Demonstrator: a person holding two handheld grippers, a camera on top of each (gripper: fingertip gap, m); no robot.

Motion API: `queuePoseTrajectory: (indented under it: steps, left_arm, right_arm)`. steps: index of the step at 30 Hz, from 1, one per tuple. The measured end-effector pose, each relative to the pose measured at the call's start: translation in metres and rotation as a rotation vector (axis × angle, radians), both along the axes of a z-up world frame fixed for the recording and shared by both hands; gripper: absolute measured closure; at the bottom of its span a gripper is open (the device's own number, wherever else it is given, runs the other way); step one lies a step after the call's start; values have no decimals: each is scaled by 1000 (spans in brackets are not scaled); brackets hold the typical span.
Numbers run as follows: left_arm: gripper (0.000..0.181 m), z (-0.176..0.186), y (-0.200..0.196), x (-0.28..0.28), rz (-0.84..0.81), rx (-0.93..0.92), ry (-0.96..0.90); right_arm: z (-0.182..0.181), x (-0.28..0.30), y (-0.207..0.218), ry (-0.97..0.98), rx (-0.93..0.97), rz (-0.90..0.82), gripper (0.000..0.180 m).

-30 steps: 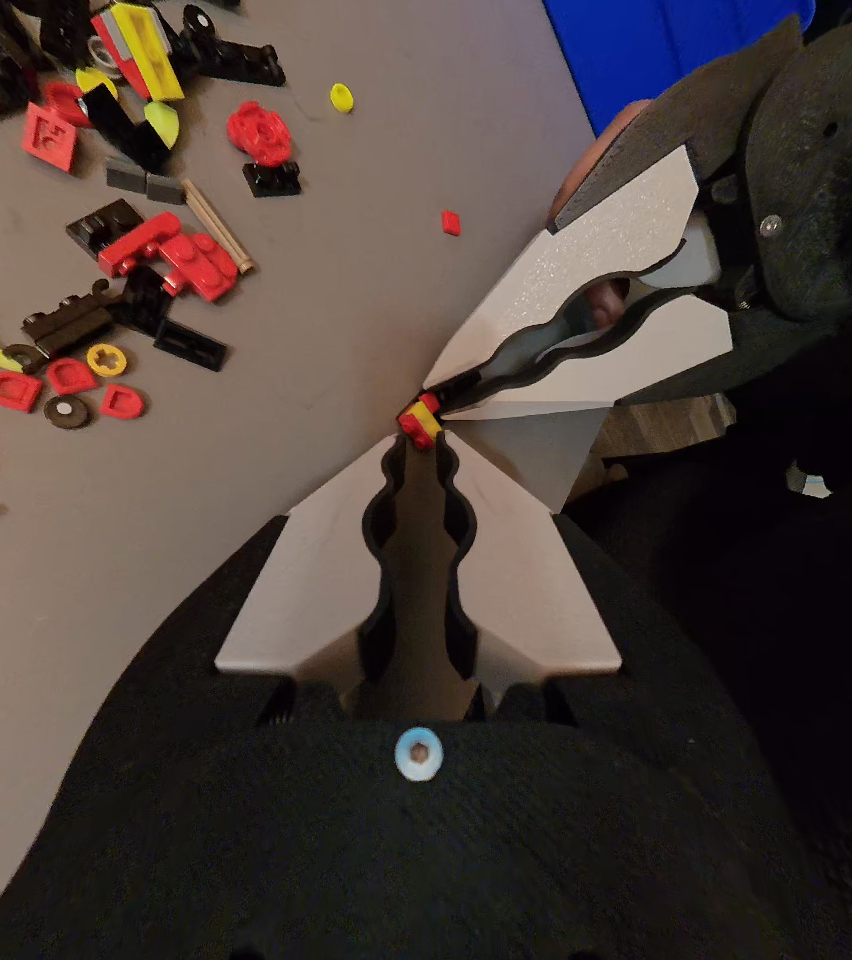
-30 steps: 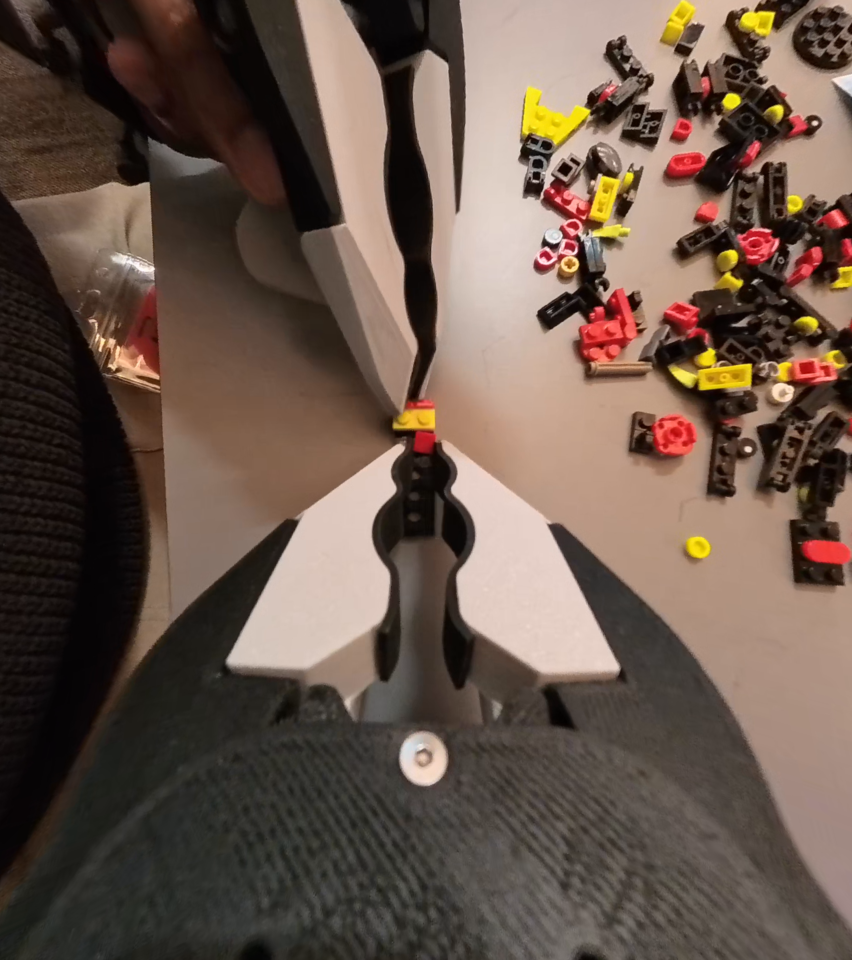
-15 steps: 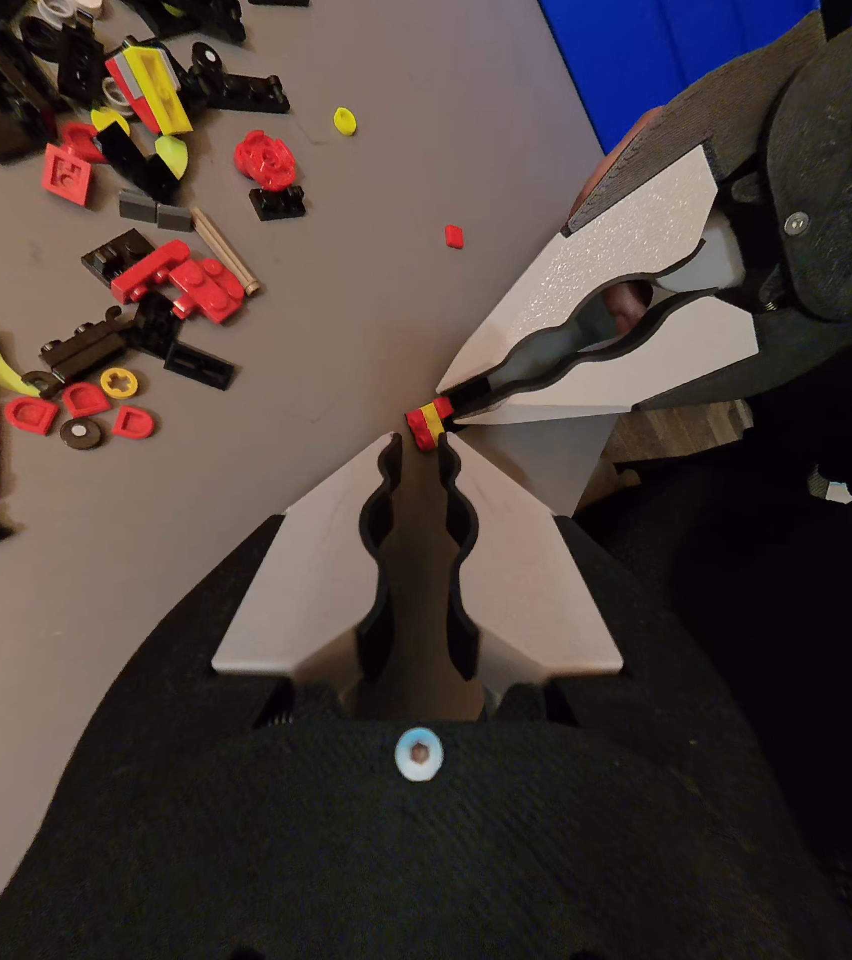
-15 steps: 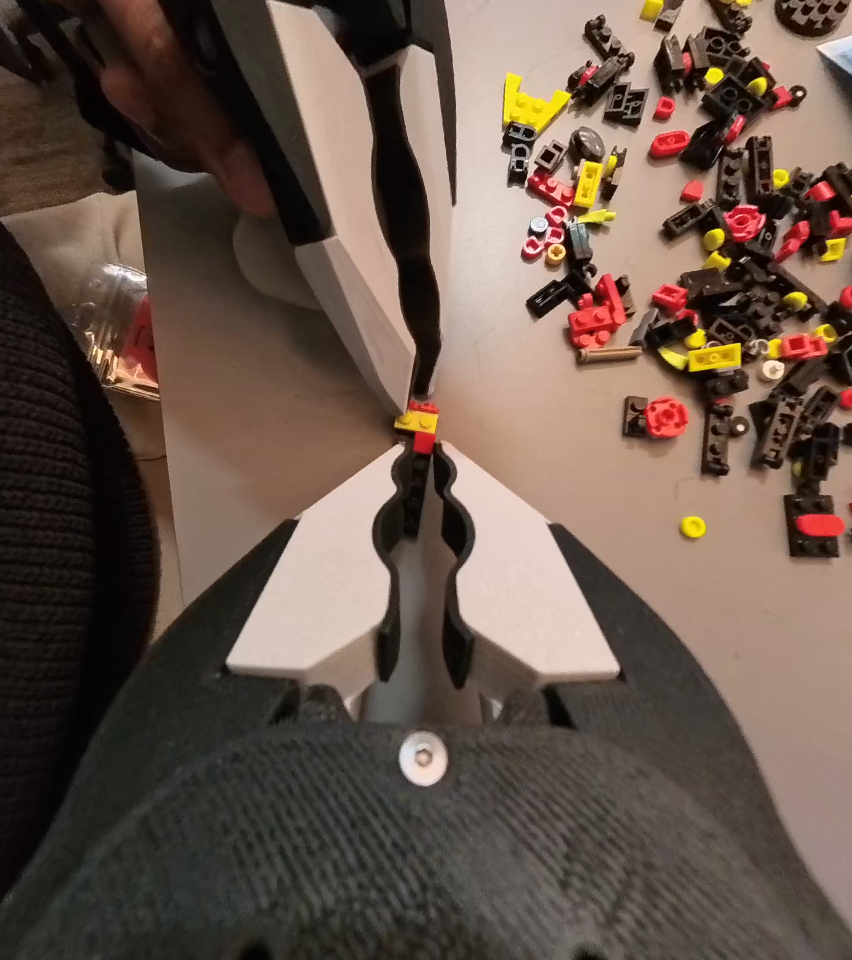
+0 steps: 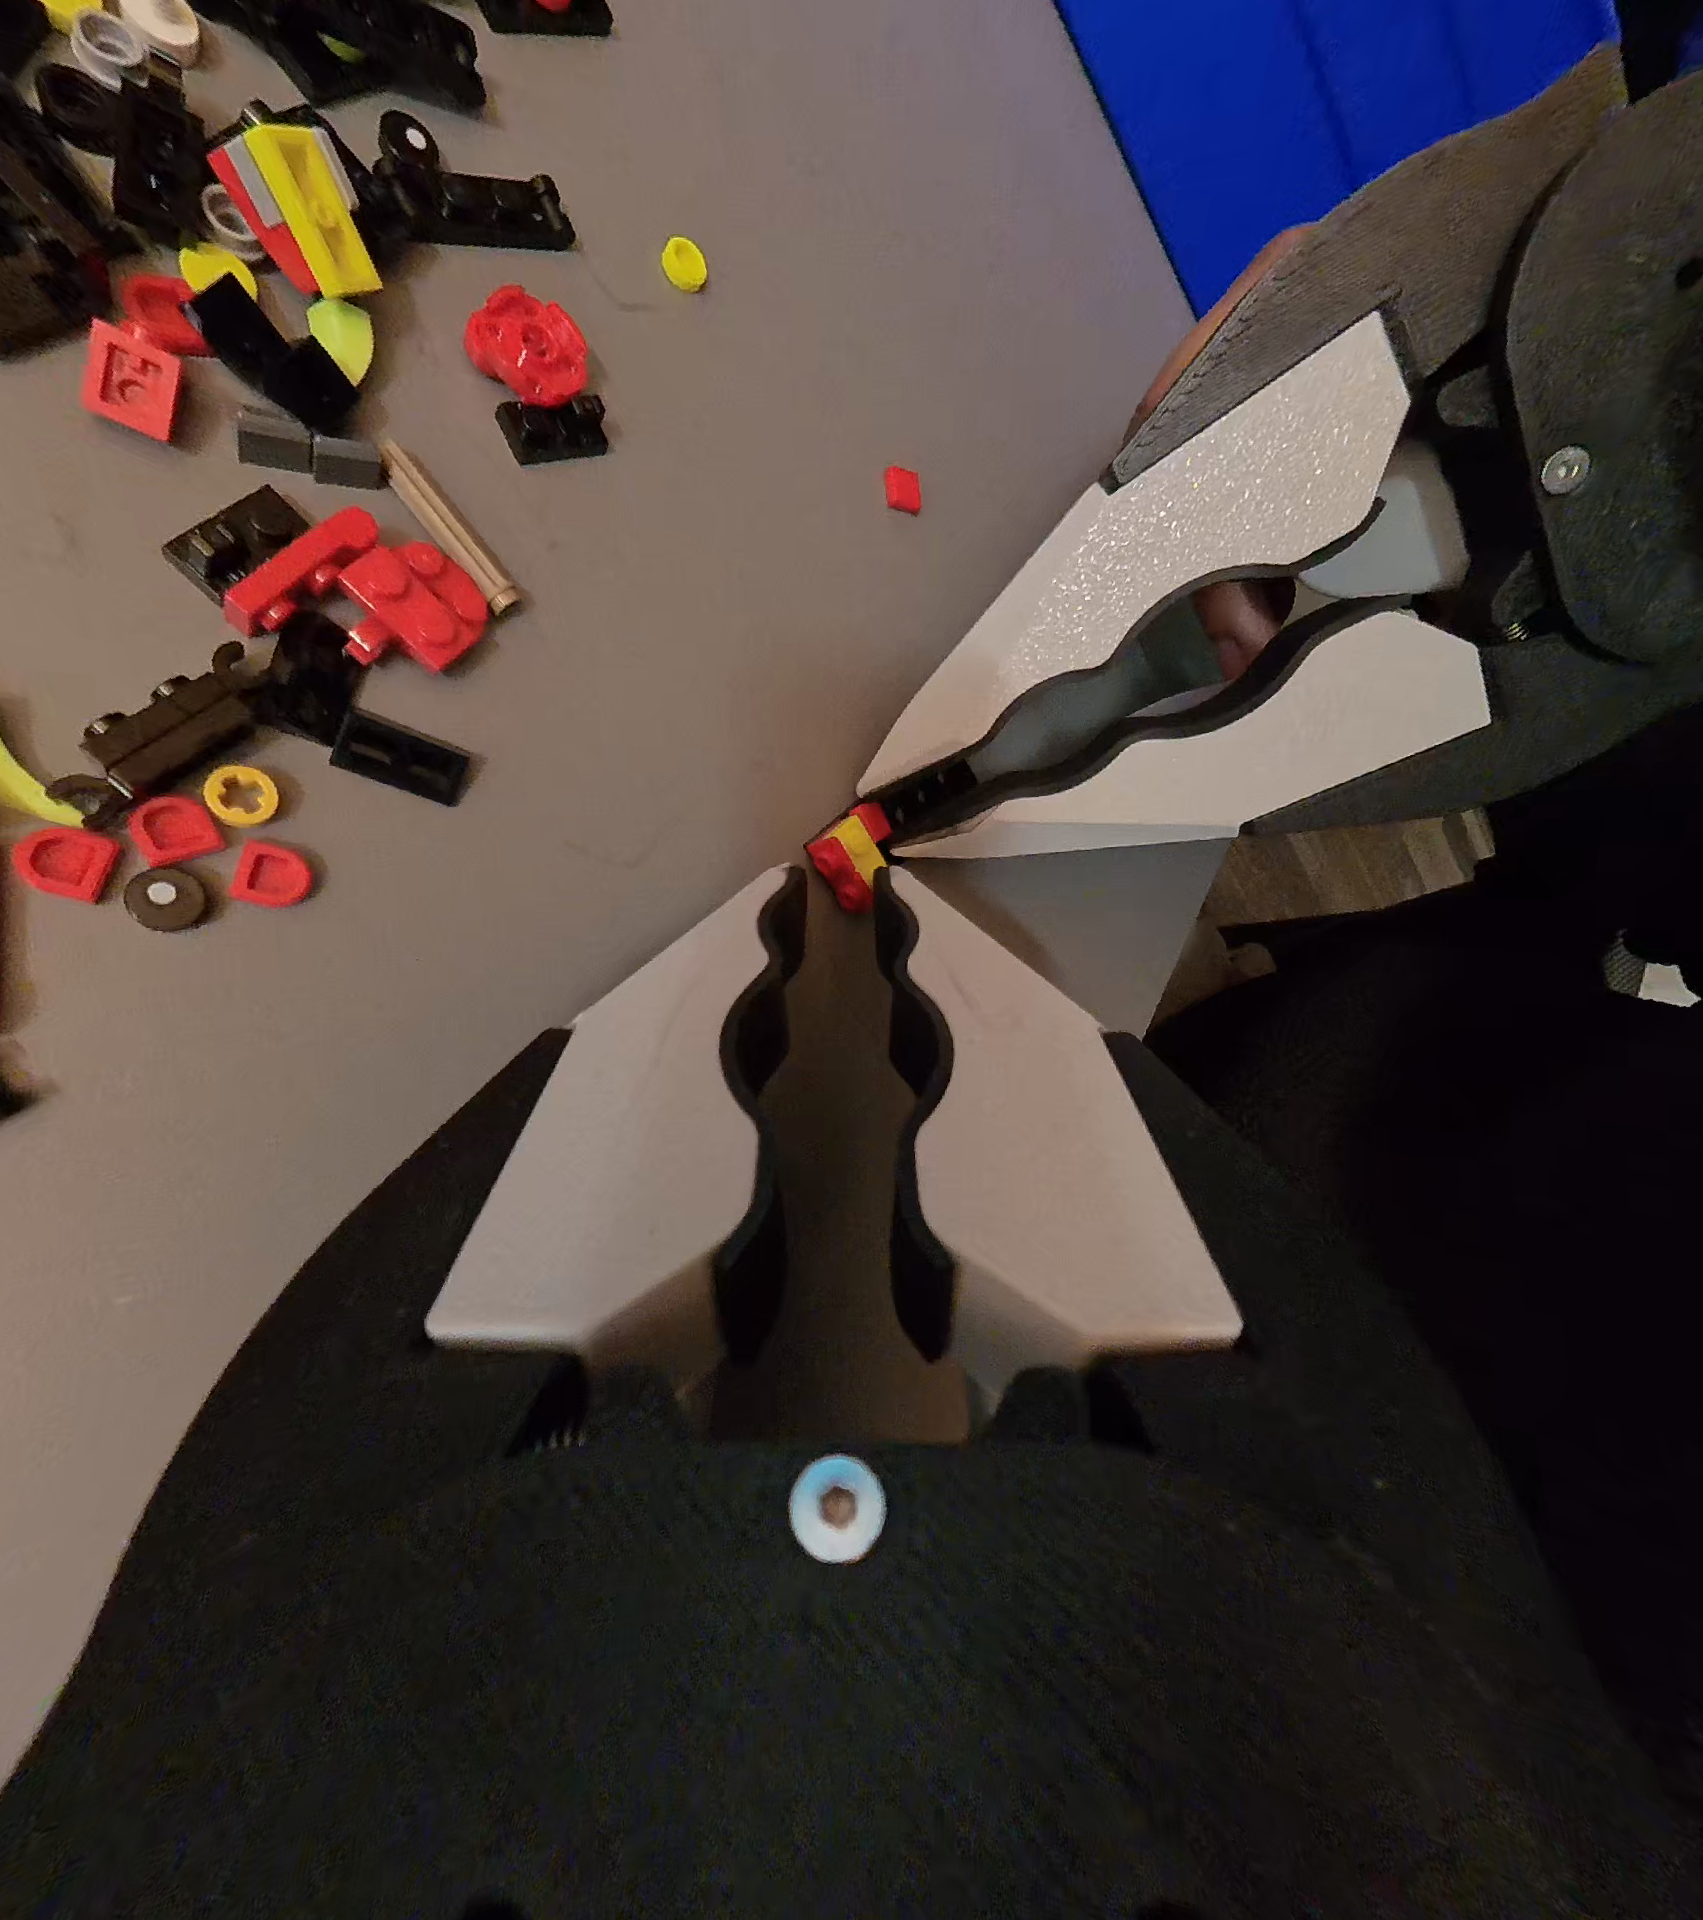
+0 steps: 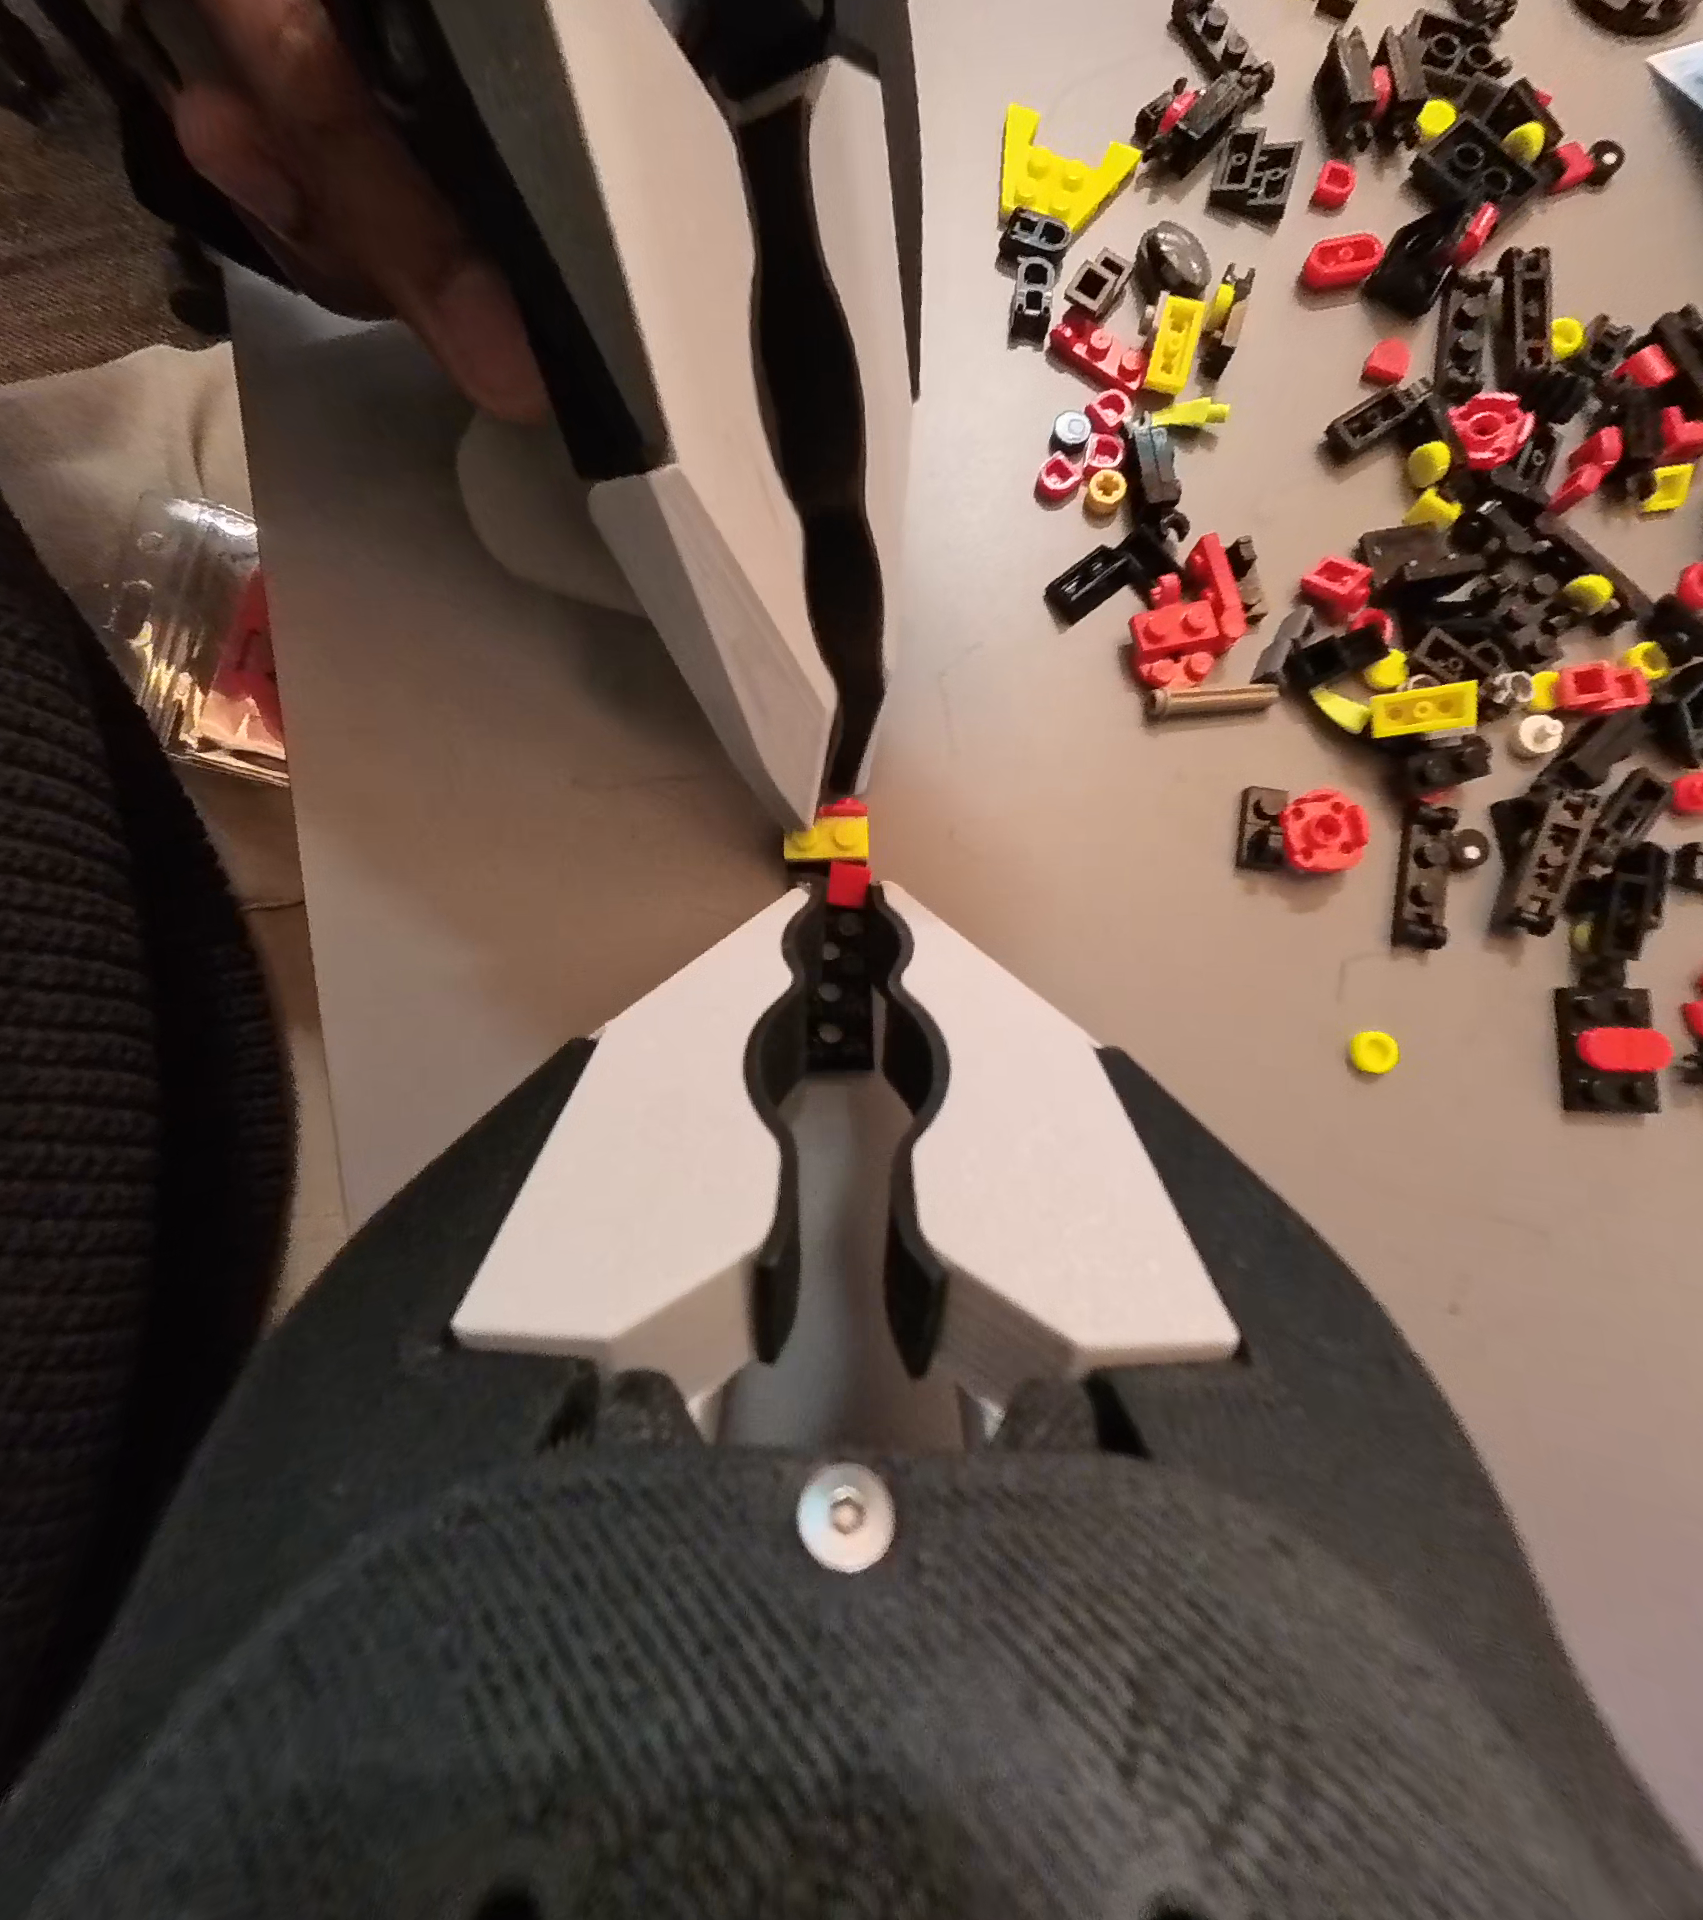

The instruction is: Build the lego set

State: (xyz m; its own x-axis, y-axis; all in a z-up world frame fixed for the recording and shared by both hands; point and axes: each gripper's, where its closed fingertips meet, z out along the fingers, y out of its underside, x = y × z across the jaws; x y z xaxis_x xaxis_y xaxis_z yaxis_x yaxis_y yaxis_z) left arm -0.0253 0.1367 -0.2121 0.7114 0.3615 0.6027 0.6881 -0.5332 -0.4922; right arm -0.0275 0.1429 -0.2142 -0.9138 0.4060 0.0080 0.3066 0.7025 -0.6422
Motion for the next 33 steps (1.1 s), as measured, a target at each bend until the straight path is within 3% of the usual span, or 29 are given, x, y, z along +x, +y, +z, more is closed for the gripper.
queuePoseTrajectory:
  steps: [33]
  left_arm:
    - [176,2,2,3,-94,35,39]
  right_arm:
    - [1,5,0,-25,15,10,174]
